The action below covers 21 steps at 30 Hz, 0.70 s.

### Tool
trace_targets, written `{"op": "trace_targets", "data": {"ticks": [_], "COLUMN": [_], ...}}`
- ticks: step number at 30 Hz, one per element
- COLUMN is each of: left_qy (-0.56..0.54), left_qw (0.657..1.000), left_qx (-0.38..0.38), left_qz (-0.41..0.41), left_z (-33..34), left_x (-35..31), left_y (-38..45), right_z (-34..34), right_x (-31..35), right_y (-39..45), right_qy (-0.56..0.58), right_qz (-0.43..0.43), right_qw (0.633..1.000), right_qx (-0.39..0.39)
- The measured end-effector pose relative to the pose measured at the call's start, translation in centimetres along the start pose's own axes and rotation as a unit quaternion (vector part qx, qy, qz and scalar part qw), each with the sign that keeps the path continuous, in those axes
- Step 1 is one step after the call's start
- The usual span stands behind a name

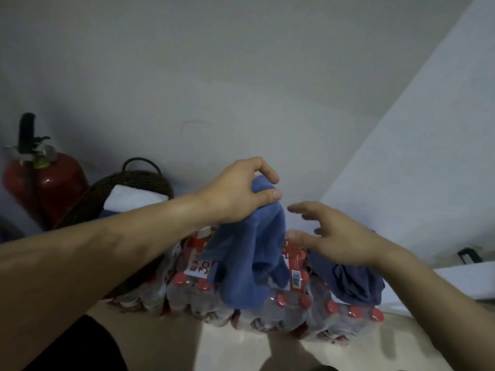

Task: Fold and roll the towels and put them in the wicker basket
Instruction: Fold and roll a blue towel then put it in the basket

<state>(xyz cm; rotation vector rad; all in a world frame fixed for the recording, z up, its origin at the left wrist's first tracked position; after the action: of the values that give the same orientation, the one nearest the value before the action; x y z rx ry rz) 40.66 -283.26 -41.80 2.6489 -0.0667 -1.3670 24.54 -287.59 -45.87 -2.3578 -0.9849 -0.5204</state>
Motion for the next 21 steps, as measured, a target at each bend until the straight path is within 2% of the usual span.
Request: {"op": "trace_targets", "data": {"ticks": [1,3,7,12,14,16,18,21], "left_qy": [0.015,0.008,-0.074,-0.205,-0.169,-0.051,0.044,0.081], "left_qw": [1.0,0.999,0.993,0.963,0.961,0.957,0.934,0.917], "left_qx": [0.019,0.042,0.095,0.169,0.21,0.277,0.341,0.362], "left_qz": [0.002,0.015,0.004,-0.038,-0.055,-0.067,-0.1,-0.15], "left_z": [0.0,-0.1,0.1,1.4,1.7,2.3,3.0,2.9], "left_x": [-0.1,-0.6,-0.9,-0.5,0.1,1.2,3.2,5.7], "left_y": [-0.1,0.0,0.5,0.5,0.4,0.0,-0.8,-1.1], "right_z": [0.0,0.2,0.5,-0.5,-1.6,-2.7,-3.9,-5.6], "right_x": [0.7,2.3,5.3,4.1,2.9,1.8,0.2,-3.1], "right_y": [0.2,0.9,1.7,2.1,1.9,1.6,1.2,0.5], "right_qy": [0.062,0.189,0.267,0.316,0.301,0.301,0.301,0.279], "right_qz": [-0.028,-0.096,-0.197,-0.156,-0.141,-0.137,-0.121,-0.082], "right_qw": [0.997,0.977,0.943,0.932,0.935,0.93,0.924,0.917], "right_qx": [-0.024,-0.024,-0.021,-0.085,-0.127,-0.158,-0.203,-0.274]}}
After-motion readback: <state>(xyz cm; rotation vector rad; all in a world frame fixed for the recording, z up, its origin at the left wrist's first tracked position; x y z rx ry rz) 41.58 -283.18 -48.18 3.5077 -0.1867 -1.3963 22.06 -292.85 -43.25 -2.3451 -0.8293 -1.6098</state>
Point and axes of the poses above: each hand's wrist, its own y-axis towards the middle knuckle, its own z-axis out of the palm, x = y × z, the point moved 9 cm from there along y, towards the middle knuckle, and after that the axes turned 6 degrees about x, right-handed, at the moved point
